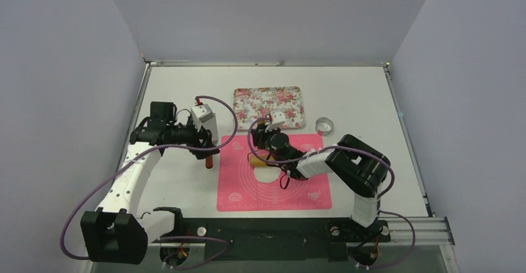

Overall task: Roll out the dumpling wrappers from the dough
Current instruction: Flatten out the dough on the work surface.

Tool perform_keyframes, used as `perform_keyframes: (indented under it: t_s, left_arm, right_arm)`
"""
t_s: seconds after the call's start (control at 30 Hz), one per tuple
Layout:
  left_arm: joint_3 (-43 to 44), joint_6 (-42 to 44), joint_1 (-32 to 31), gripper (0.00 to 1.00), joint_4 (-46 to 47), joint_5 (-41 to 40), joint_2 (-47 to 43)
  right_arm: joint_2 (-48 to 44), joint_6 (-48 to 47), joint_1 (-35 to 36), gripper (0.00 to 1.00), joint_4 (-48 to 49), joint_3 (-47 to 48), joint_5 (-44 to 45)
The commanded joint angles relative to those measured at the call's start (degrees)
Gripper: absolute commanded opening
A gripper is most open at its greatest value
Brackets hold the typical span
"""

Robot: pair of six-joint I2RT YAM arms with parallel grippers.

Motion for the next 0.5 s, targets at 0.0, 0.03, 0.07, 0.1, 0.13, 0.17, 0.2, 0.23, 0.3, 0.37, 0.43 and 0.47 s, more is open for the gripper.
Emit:
perform_keyframes:
  t_s: [0.0, 0.03, 0.07, 0.1, 0.13, 0.17, 0.2, 0.23, 0.3, 0.37, 0.43, 0.47]
  left_arm:
    - [2.9, 0.5, 0.3, 0.68, -0.6, 1.3, -0.2]
    - [2.8, 0.5, 0.4, 0.68, -0.7, 1.3, -0.2]
    - [2.9, 0.6, 0.4, 0.68, -0.6, 1.4, -0.2]
    - [2.8, 0.6, 0.3, 0.68, -0.6, 1.5, -0.2]
    - [2.7, 0.7, 0.3, 0.68, -0.6, 1.5, -0.1]
    - [2.7, 0.8, 0.3, 0.68, -0.6, 1.6, 0.0]
    - [2.7, 0.8, 0.2, 0.68, -0.6, 1.6, 0.0]
    - [2.8, 0.8, 0.2, 0.68, -0.6, 1.7, 0.1]
    - [2.9, 0.9, 0.1, 0.68, -0.7, 1.8, 0.3]
    - [2.9, 0.9, 0.0, 0.68, -0.6, 1.9, 0.4]
    - [3.0, 0.9, 0.0, 0.68, -0.7, 2.1, 0.5]
    - [3.0, 0.9, 0.0, 0.68, -0.8, 2.0, 0.6]
  right_arm:
    - [3.9, -5.4, -0.1, 0.00, -13.8, -3.7, 0.3]
    - [3.6, -4.9, 0.4, 0.00, -13.7, -4.8, 0.5]
    - [2.8, -3.4, 1.7, 0.00, -13.2, -7.3, 1.3]
    - [2.5, -2.2, 2.3, 0.00, -12.8, -8.5, 2.1]
    - [2.3, 0.0, 3.6, 0.00, -12.4, -10.4, 2.4]
    - [2.2, 0.8, 4.5, 0.00, -12.6, -10.9, 3.3]
    - [1.9, 1.6, 6.3, 0.00, -13.7, -11.6, 3.9]
    - [1.5, 1.7, 6.9, 0.00, -14.6, -11.9, 4.9]
    - [0.5, 1.6, 7.2, 0.00, -14.6, -12.3, 5.5]
    - [1.9, 0.1, 4.8, 0.00, -13.2, -11.2, 4.9]
    - [3.9, -2.0, 1.8, 0.00, -12.3, -8.3, 3.6]
    - [4.5, -3.6, 0.1, 0.00, -12.5, -5.9, 3.3]
